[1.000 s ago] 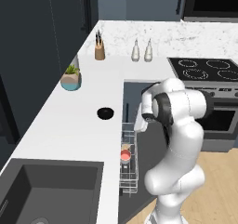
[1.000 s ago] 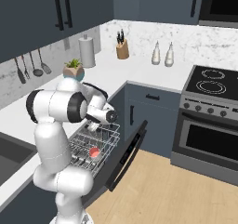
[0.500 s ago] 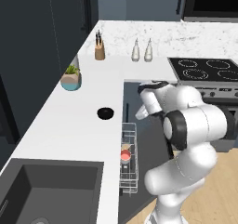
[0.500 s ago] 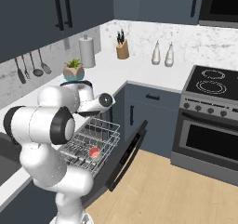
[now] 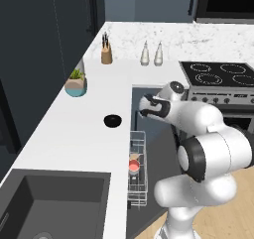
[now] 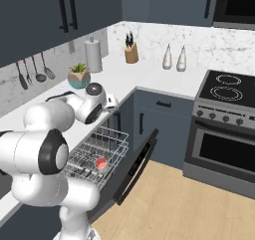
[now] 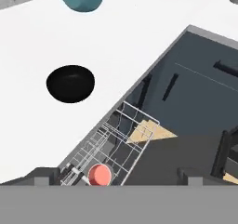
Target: Pick up the cup and bowl from the counter, place them in the dishwasher, and close the dishwasher door.
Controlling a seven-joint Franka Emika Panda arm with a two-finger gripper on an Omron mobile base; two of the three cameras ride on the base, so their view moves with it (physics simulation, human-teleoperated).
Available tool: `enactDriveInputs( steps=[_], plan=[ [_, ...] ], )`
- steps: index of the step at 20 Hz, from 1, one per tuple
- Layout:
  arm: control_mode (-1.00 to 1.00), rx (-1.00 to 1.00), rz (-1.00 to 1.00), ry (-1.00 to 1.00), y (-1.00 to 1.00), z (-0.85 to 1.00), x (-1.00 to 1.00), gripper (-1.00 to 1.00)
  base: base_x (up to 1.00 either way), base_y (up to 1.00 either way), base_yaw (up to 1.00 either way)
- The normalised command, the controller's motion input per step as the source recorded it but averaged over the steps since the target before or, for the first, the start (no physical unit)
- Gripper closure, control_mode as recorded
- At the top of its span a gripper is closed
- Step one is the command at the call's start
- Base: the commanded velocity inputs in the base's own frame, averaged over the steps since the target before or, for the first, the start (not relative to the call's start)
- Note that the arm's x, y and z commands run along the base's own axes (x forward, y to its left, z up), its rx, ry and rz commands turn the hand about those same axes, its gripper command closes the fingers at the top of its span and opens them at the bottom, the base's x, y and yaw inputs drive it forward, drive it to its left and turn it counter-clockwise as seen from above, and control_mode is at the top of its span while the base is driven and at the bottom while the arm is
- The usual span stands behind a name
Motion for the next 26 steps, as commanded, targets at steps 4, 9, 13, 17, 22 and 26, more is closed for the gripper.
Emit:
enactDriveInputs(
  steps=[4,9,13,17,22,26],
  plan=[
    [-1.00,0.20,-0.23,0.20,0.03,0.04,0.00,-1.00,0.00,0.00,0.00],
    [-1.00,0.00,-0.01,0.00,0.30,-0.34,0.11,-1.00,0.00,0.00,0.00],
    [-1.00,0.02,0.00,0.00,0.28,-0.35,0.27,-1.00,0.00,0.00,0.00],
    [-1.00,0.01,0.00,0.05,0.36,-0.16,0.14,-1.00,0.00,0.00,0.00],
    [-1.00,0.00,0.00,0.07,0.52,-0.16,0.11,-1.00,0.00,0.00,0.00],
    [-1.00,0.04,0.00,0.08,0.27,-0.23,0.21,-1.00,0.00,0.00,0.00]
  ],
)
